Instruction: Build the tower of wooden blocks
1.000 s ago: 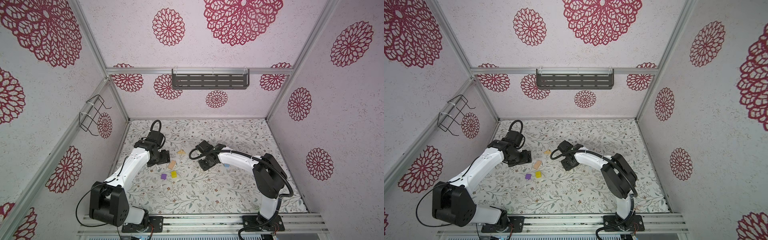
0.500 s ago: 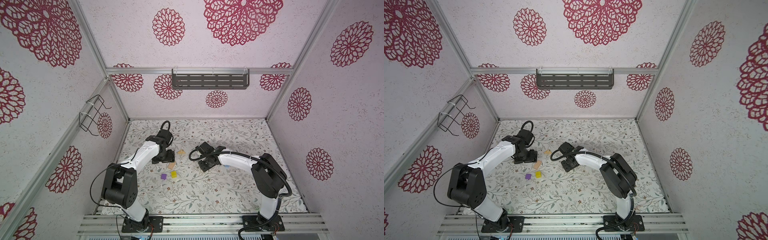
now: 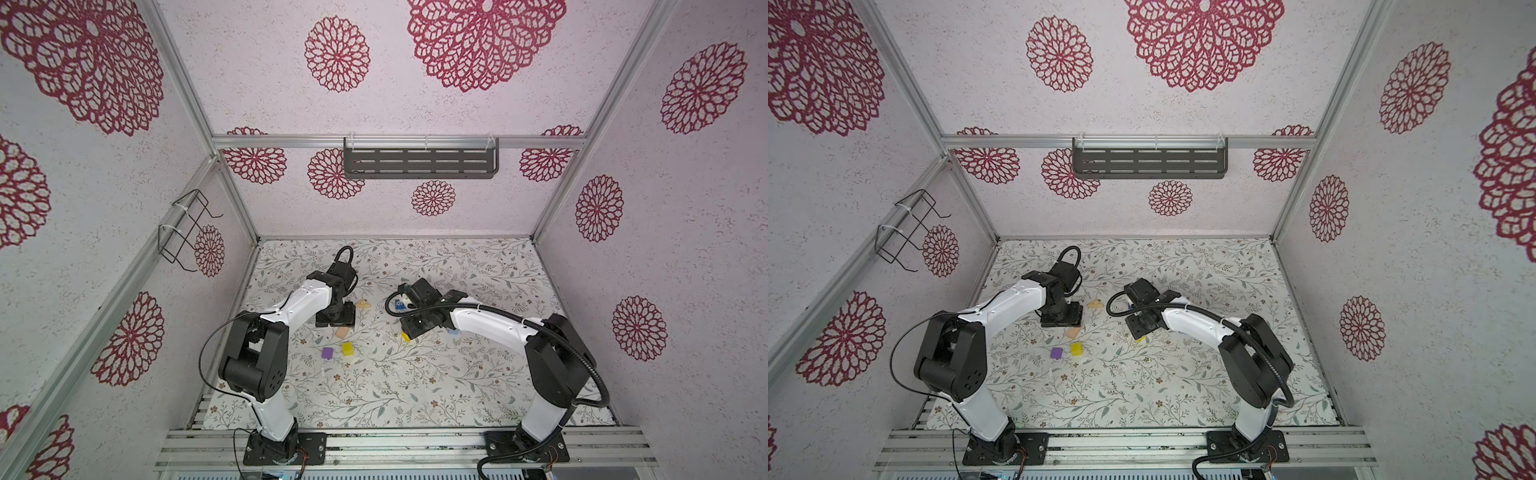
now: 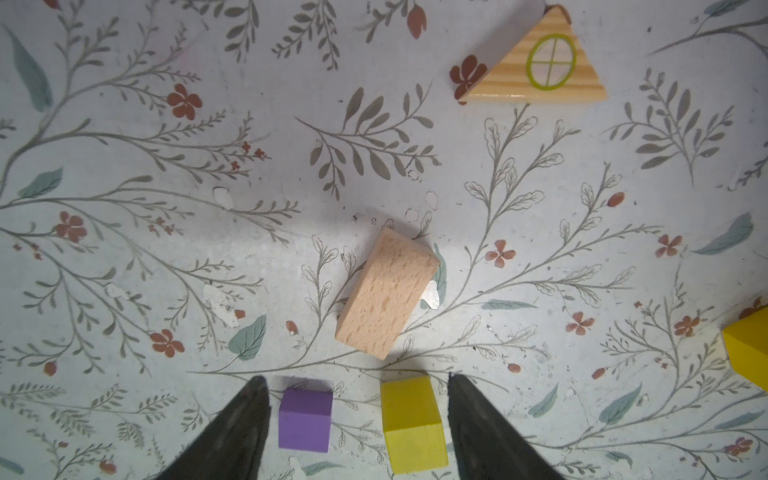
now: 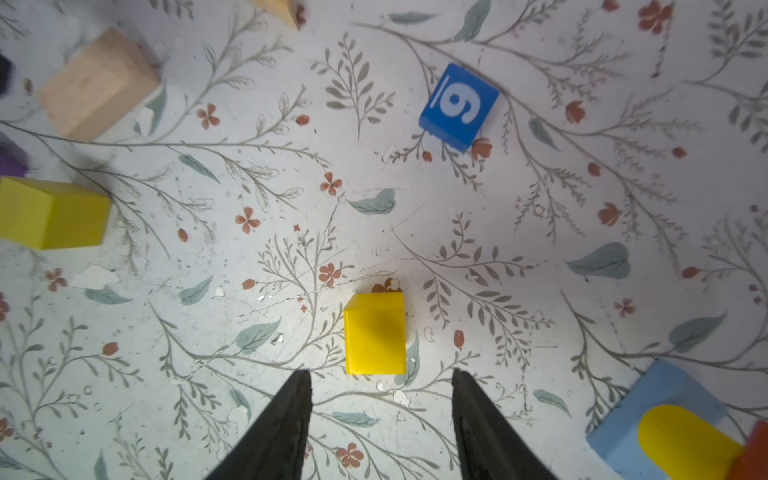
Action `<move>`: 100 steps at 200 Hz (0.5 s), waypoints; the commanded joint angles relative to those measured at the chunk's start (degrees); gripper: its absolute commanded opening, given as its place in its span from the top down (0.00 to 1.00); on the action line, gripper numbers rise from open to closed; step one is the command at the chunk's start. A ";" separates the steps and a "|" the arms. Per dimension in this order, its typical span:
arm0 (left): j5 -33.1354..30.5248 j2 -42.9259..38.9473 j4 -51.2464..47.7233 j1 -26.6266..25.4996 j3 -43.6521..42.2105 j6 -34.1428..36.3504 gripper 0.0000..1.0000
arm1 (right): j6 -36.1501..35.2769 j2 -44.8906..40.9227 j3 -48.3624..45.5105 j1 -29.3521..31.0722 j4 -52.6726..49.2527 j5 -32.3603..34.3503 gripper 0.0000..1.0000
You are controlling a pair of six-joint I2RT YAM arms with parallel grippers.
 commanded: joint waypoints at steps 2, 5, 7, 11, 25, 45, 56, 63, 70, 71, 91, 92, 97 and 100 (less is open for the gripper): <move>-0.95 2.16 1.14 -0.72 0.98 0.31 0.31 | 1.06 -4.19 -0.98 -1.06 0.88 -1.07 0.42; -1.03 2.45 1.15 -0.72 1.08 0.36 0.31 | 1.13 -4.44 -1.14 -1.15 0.96 -1.16 0.42; -1.10 2.62 1.13 -0.74 1.09 0.30 0.32 | 1.16 -4.62 -1.22 -1.16 0.98 -1.17 0.42; -1.10 2.90 1.11 -0.80 1.18 0.27 0.32 | 1.17 -5.02 -1.36 -1.31 1.05 -1.24 0.42; -1.40 3.92 1.14 -0.81 1.43 0.05 0.33 | 1.16 -6.28 -1.81 -1.67 1.10 -1.39 0.42; -1.40 4.96 1.48 -0.86 1.80 -0.04 0.34 | 1.09 -7.76 -2.44 -2.11 1.07 -1.52 0.41; -1.27 5.57 1.65 -0.82 2.04 -0.13 0.34 | 1.08 -8.25 -2.76 -2.34 1.07 -1.52 0.41; -1.12 5.98 1.83 -0.81 2.27 -0.15 0.35 | 1.06 -8.51 -2.97 -2.46 0.99 -1.48 0.41; -0.95 6.42 1.95 -0.85 2.46 -0.20 0.35 | 1.07 -8.79 -3.34 -2.57 0.96 -1.42 0.41; -0.95 6.45 1.96 -0.83 2.48 -0.21 0.35 | 1.08 -8.84 -3.33 -2.61 0.93 -1.38 0.41; -0.69 7.68 2.18 -0.84 3.10 -0.39 0.41 | 1.22 -9.87 -4.31 -2.91 1.07 -1.18 0.41; -0.64 7.74 2.16 -0.91 3.15 -0.39 0.41 | 1.15 -9.91 -4.34 -2.96 1.07 -1.18 0.41; -0.63 8.00 2.26 -0.98 3.27 -0.46 0.42 | 1.17 -10.15 -4.55 -3.01 1.07 -1.16 0.41; -0.60 8.13 2.27 -0.94 3.34 -0.43 0.42 | 1.16 -10.39 -4.68 -3.05 1.05 -1.02 0.41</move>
